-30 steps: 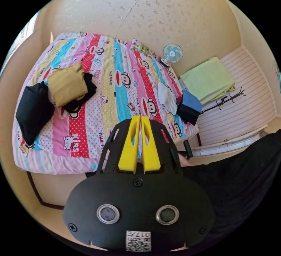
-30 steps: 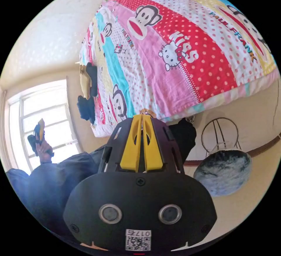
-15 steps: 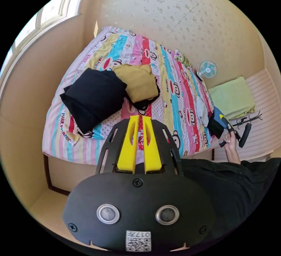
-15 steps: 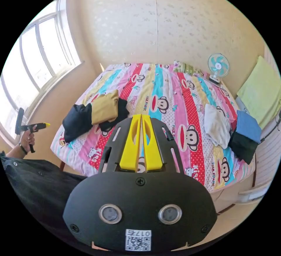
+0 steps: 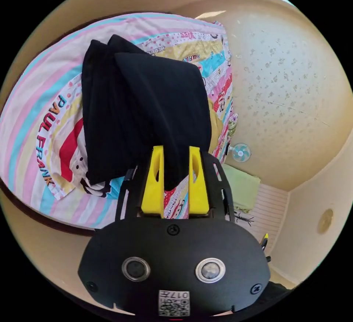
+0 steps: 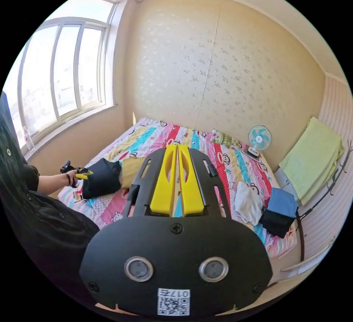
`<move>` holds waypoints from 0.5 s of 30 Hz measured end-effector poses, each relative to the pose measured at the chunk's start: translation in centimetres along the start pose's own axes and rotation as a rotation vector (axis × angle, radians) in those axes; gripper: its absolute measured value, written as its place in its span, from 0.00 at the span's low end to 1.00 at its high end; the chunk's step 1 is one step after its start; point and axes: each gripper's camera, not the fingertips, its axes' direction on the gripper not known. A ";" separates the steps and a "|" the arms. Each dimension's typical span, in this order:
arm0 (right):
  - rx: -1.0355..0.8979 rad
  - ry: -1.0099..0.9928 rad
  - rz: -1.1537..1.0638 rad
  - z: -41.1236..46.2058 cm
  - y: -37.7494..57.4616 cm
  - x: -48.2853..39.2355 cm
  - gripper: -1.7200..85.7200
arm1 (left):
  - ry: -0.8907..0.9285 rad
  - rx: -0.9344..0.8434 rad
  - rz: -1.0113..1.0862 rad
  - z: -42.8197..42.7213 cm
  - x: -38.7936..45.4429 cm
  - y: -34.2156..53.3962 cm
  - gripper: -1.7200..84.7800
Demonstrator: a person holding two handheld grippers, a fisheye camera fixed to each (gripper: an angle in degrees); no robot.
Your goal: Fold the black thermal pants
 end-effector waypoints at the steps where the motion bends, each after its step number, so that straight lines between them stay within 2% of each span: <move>1: 0.031 -0.042 0.018 -1.0 -0.6 0.5 0.05 | 0.021 0.001 0.014 0.1 0.3 0.0 0.09; 4: 0.134 -0.102 0.093 -3.4 -1.1 1.6 0.09 | 0.120 -0.044 0.248 0.9 4.8 0.5 0.06; 8: 0.253 -0.103 0.119 -5.7 -1.0 2.6 0.13 | 0.039 -0.227 0.725 4.2 16.8 3.6 0.05; 10: 0.287 -0.104 0.099 -6.5 -1.2 3.6 0.16 | -0.029 -0.249 0.904 5.4 21.9 6.4 0.04; 11: 0.294 -0.110 0.103 -6.7 -1.2 4.0 0.16 | 0.007 -0.255 1.017 5.8 24.8 8.3 0.04; 12: 0.313 -0.127 0.130 -6.9 -1.2 5.0 0.17 | 0.131 -0.271 1.103 6.1 27.5 10.1 0.04; 15: 0.377 -0.172 0.205 -7.4 -0.7 7.8 0.20 | 0.478 -0.354 1.143 8.8 32.3 14.2 0.05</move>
